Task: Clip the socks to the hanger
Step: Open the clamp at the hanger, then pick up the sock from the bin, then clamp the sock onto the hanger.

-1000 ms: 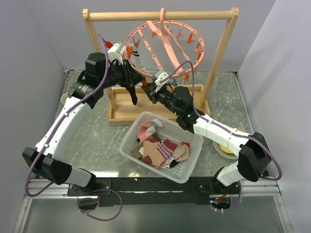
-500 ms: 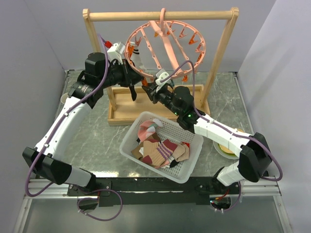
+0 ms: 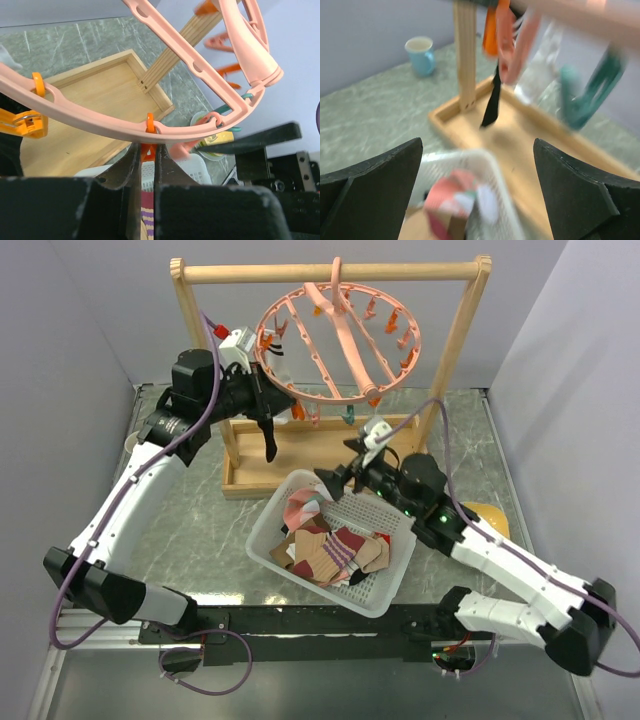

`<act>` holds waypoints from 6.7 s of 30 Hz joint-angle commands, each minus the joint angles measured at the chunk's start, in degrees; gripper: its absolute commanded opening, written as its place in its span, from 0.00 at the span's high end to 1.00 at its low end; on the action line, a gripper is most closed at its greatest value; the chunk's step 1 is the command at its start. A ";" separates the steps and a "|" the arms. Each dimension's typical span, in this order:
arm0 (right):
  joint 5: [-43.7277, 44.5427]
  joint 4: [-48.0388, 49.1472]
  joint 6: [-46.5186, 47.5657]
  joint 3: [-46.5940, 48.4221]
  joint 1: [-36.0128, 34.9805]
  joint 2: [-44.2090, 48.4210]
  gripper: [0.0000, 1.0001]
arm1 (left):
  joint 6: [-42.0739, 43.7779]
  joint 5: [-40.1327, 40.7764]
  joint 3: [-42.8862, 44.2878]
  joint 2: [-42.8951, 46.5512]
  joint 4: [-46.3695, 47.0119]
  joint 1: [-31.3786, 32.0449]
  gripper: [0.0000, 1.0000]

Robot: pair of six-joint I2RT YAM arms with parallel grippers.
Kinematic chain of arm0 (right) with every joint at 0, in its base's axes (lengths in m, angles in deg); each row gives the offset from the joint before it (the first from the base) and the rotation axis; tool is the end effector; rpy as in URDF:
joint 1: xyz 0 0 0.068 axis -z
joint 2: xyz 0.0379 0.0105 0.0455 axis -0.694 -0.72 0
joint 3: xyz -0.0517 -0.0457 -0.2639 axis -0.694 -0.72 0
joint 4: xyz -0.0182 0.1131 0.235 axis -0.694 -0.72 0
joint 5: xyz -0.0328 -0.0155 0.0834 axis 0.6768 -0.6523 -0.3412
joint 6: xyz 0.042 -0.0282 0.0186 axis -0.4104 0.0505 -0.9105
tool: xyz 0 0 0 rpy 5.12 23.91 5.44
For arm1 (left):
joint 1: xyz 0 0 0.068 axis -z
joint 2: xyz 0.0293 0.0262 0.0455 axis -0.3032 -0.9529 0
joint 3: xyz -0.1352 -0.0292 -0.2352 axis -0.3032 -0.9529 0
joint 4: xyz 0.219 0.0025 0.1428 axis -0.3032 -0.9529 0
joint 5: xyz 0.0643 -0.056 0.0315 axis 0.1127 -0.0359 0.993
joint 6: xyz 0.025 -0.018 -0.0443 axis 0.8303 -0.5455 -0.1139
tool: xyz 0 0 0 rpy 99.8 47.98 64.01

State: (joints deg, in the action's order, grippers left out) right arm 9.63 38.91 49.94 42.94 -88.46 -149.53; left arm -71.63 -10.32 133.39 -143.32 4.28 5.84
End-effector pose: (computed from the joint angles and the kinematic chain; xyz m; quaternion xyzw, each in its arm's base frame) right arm 0.1774 0.1785 0.3690 -0.3124 0.6179 0.2755 0.6669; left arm 0.2769 -0.1374 0.4558 0.1089 0.7649 -0.4232 0.4733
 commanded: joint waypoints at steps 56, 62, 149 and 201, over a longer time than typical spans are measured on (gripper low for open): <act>8.80 -33.51 -54.72 -15.54 -4.53 -2.02 0.37 | 0.52 -3.58 -2.10 3.54 3.36 -0.11 0.99; 8.89 -33.15 -55.43 -15.19 -4.53 -3.43 0.41 | 0.35 -3.75 -2.45 3.72 3.54 -0.11 0.99; 20.57 -15.14 -28.93 -12.73 -12.94 10.63 0.92 | -0.01 -4.63 -5.09 5.56 4.24 -0.19 0.99; -0.34 19.93 5.13 0.99 -2.51 -7.21 1.00 | -1.76 -8.94 -5.09 6.44 6.00 -1.51 0.99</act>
State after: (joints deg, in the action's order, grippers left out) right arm 11.34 54.19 57.07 41.85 -92.50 -155.87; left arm -73.08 -17.68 127.97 -138.49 8.39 4.44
